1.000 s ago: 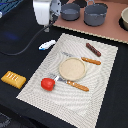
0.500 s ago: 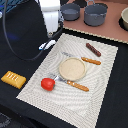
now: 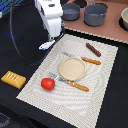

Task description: Interact with the objects in diverse but meaningful ways.

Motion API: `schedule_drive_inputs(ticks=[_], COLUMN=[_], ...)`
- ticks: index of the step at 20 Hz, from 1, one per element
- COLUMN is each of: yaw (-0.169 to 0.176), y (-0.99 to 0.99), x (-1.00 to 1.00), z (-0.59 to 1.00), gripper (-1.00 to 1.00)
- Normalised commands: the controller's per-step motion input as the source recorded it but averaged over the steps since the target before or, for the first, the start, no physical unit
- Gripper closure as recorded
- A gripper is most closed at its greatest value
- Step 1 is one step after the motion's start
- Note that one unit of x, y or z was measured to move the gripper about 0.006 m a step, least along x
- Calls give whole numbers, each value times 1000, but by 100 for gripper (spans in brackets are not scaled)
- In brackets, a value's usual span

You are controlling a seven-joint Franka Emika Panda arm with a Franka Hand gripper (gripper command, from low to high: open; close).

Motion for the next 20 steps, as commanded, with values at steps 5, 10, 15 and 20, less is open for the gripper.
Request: schedule_drive_inputs(ticks=[5,10,15,20], yaw=[15,24,33,50], y=[0,9,228,185], x=[0,-6,-322,-326], z=[-372,-390,-51,-186], gripper=[-100,-100,-100,-100])
